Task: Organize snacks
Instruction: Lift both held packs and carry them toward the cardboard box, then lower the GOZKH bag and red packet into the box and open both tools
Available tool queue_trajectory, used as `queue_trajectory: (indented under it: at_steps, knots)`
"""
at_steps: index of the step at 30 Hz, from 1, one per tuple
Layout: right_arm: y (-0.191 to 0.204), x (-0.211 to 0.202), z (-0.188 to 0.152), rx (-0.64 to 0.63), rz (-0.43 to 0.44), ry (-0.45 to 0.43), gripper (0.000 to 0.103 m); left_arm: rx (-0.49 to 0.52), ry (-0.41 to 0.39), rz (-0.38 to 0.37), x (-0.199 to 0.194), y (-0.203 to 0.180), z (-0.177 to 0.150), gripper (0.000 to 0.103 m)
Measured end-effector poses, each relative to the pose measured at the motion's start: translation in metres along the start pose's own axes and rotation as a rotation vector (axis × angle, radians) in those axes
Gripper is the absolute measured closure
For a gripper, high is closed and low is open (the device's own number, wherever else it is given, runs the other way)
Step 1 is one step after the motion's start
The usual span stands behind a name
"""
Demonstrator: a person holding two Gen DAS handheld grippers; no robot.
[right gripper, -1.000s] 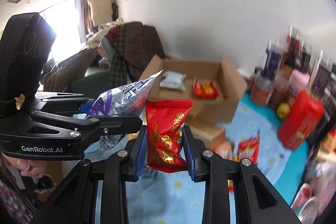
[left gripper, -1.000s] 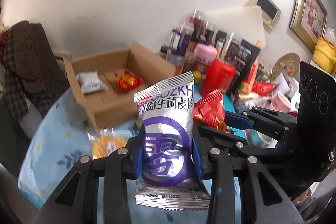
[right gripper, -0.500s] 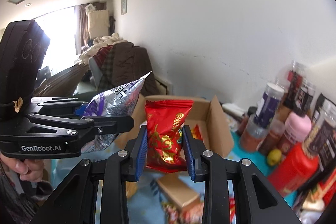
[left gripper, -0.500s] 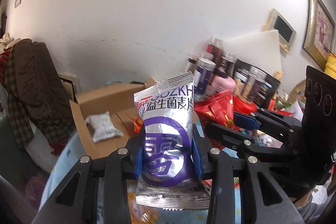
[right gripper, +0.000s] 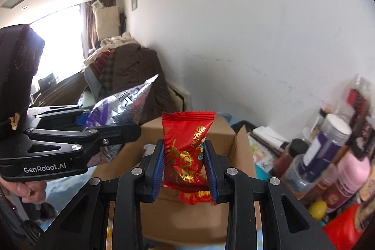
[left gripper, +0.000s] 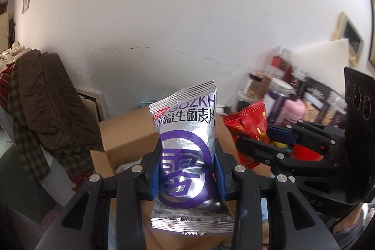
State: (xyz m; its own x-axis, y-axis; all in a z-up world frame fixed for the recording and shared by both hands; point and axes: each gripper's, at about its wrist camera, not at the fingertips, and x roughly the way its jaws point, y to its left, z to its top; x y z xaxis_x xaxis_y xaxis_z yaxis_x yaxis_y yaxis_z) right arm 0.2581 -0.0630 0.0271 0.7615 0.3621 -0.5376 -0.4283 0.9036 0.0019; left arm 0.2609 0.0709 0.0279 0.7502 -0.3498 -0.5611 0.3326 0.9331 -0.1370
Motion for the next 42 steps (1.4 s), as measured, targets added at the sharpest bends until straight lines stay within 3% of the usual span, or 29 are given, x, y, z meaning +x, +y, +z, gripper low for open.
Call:
queue_trajectory:
  at_steps: [9,24,36,40,42]
  knots:
    - [-0.017,0.056,-0.004,0.007,-0.033,0.137,0.071,-0.014,0.123,0.040,0.059,0.015,0.000,0.066]
    - [-0.032,0.111,-0.033,0.022,-0.047,0.390,0.071,0.001,0.403,0.102,0.125,0.012,-0.034,0.066]
    - [-0.032,0.113,-0.048,0.005,-0.107,0.448,0.066,0.062,0.438,0.217,0.122,0.003,-0.037,0.064]
    - [-0.033,0.100,-0.044,0.017,-0.117,0.430,0.058,0.061,0.407,0.247,0.110,0.002,-0.032,0.042]
    - [-0.032,0.091,-0.040,0.016,-0.127,0.413,0.056,0.066,0.384,0.260,0.102,0.000,-0.029,0.040]
